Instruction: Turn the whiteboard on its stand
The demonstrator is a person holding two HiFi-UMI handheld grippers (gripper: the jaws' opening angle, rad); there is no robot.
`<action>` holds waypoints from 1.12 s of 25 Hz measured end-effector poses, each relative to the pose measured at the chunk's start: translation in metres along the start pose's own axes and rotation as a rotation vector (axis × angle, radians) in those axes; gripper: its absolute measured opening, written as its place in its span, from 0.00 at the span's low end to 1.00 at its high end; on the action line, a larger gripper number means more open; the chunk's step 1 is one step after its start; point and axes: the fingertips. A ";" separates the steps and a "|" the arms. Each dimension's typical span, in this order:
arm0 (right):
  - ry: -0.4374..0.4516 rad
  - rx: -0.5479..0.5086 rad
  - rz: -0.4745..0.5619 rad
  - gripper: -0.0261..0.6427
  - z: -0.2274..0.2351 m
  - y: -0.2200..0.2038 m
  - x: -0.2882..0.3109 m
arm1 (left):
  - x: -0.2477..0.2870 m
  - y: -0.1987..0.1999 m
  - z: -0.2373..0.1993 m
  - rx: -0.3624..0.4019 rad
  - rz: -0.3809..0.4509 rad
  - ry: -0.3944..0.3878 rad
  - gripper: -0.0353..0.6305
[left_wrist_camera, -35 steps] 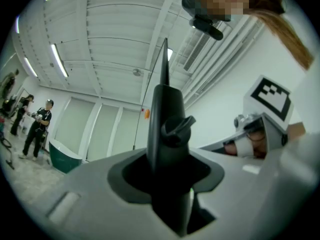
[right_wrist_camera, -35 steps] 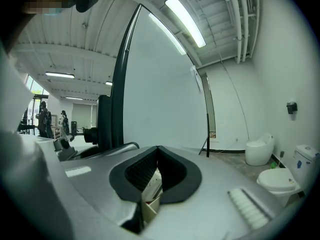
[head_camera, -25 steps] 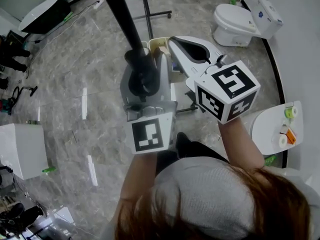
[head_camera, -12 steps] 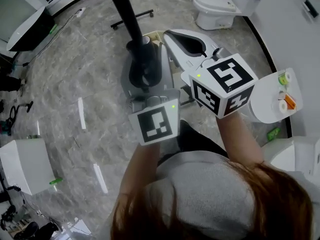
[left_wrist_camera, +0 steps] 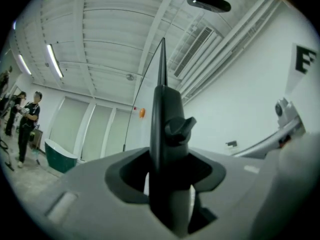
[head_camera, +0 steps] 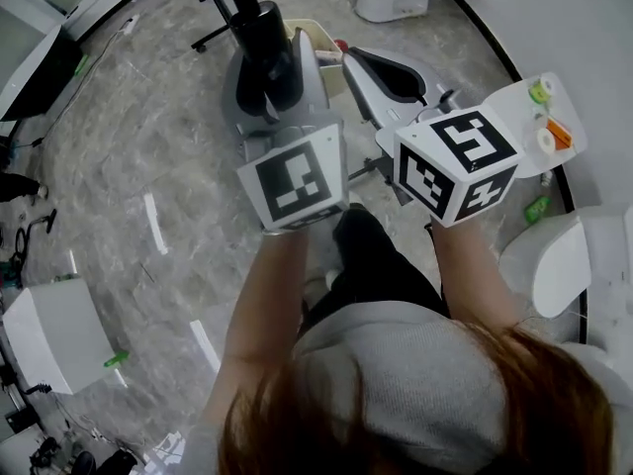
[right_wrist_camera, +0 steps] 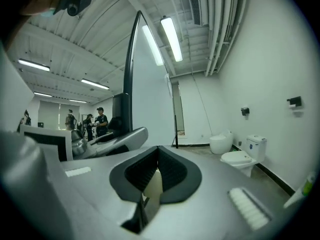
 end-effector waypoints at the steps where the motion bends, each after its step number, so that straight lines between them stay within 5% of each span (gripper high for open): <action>1: -0.015 0.008 -0.008 0.04 0.001 -0.006 -0.010 | -0.005 0.002 0.005 0.002 0.003 -0.006 0.35; 5: -0.023 -0.011 -0.014 0.04 -0.005 -0.010 -0.038 | -0.027 0.008 0.017 0.003 0.008 -0.023 0.35; 17: 0.161 -0.025 -0.040 0.04 -0.019 -0.012 -0.063 | -0.094 0.020 0.053 -0.001 0.000 -0.043 0.37; 28: 0.167 -0.016 -0.049 0.04 -0.048 -0.023 -0.084 | -0.152 0.040 0.053 -0.014 0.003 -0.082 0.38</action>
Point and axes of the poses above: the fingertips, and each gripper's own axes: x forward along the fingers, z to its right, y out of its top, and after that the axes turned 4 degrees about -x, right-handed
